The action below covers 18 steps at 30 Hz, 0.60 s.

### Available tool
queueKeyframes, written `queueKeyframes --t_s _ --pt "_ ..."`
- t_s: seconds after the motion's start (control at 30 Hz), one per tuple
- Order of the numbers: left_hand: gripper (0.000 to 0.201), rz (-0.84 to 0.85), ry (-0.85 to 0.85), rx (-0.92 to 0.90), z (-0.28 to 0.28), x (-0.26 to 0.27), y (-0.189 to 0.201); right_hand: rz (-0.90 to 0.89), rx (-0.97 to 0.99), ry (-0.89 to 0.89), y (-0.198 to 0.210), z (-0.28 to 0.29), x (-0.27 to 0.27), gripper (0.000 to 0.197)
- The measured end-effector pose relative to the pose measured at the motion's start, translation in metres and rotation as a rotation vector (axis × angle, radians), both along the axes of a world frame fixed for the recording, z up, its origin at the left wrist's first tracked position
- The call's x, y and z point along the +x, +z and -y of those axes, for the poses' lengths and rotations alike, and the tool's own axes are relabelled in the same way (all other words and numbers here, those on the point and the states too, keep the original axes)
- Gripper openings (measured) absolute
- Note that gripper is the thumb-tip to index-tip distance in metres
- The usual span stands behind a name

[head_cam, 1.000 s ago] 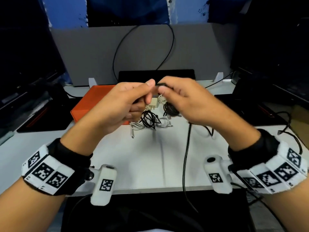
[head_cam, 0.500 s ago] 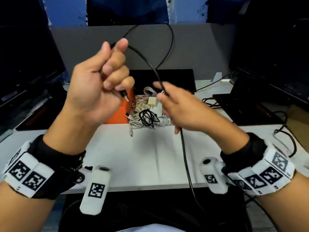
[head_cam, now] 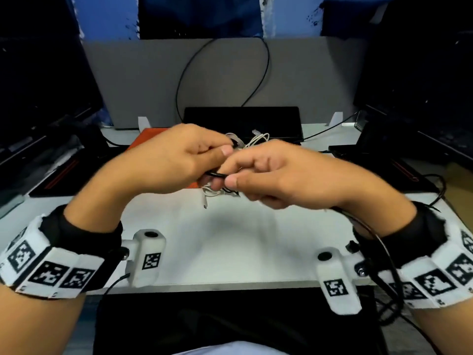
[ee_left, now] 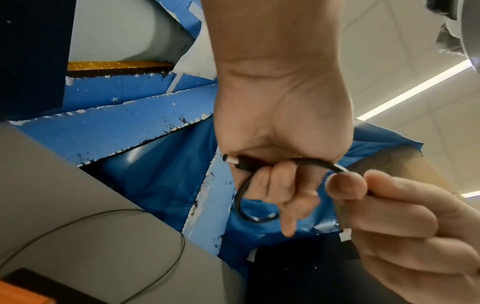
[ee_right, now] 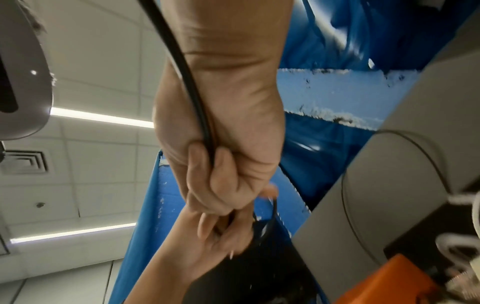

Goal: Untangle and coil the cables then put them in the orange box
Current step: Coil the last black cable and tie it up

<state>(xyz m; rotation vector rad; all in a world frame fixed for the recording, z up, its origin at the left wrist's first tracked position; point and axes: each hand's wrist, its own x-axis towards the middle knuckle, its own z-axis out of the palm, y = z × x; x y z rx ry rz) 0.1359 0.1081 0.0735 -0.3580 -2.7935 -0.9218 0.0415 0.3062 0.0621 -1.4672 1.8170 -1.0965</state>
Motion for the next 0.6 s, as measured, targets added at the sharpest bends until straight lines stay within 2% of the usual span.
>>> queueKeyframes --t_s 0.07,0.17,0.27,0.37,0.5,0.6 --pt "0.038 0.131 -0.103 0.189 0.009 0.006 0.004 -0.217 -0.032 -0.061 0.009 -0.007 -0.012 0.015" --pt "0.042 0.201 -0.171 0.373 0.025 0.010 0.007 -0.553 -0.046 -0.223 0.012 -0.016 -0.035 0.017" --pt "0.038 0.172 -0.217 0.600 0.030 0.005 0.003 -0.657 -0.135 -0.368 0.004 -0.017 -0.056 0.024" --pt "0.028 0.152 -0.203 0.815 0.024 -0.004 -0.003 -0.796 -0.138 -0.449 -0.002 -0.015 -0.069 0.030" --pt "0.032 0.179 -0.215 0.832 0.015 -0.008 -0.003 -0.896 -0.242 -0.607 0.011 -0.029 -0.080 0.028" --pt "0.032 0.200 -0.235 0.822 0.010 -0.007 -0.002 -0.902 -0.282 -0.649 0.014 -0.034 -0.085 0.031"
